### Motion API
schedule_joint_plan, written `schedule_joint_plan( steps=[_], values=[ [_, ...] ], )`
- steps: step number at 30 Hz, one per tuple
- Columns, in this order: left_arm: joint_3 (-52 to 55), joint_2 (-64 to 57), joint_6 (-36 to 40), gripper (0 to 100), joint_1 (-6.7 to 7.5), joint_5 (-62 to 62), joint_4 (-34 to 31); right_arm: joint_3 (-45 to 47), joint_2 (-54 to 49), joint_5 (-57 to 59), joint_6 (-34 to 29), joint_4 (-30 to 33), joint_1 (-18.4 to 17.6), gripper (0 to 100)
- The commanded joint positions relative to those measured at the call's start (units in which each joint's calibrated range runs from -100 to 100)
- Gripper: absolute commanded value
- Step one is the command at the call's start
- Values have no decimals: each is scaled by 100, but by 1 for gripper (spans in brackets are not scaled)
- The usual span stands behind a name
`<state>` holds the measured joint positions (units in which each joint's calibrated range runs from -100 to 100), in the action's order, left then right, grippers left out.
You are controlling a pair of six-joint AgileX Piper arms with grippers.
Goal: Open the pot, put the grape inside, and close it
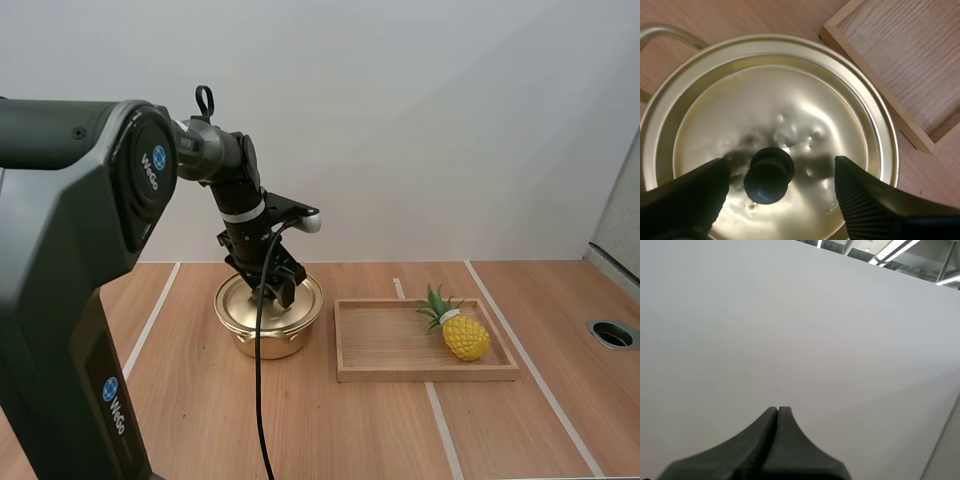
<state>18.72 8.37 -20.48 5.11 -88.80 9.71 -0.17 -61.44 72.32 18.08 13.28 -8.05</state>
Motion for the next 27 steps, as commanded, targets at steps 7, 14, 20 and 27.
schedule_joint_plan(
  steps=[7,14,20,27],
  values=[
    [-494,-404,222,100,18,-656,-20,-60,-66,-36,-19,-11,19,0],
    [-1342,-1393,379,100,18,-1120,-225,-60,-80,-36,-19,-109,19,0],
    [-2482,-2322,433,100,18,-1120,-225,-60,-224,-76,-19,-287,19,0],
    [-3804,-3515,543,100,18,-1120,-260,-115,-395,-282,-19,-312,19,0]
  ],
)
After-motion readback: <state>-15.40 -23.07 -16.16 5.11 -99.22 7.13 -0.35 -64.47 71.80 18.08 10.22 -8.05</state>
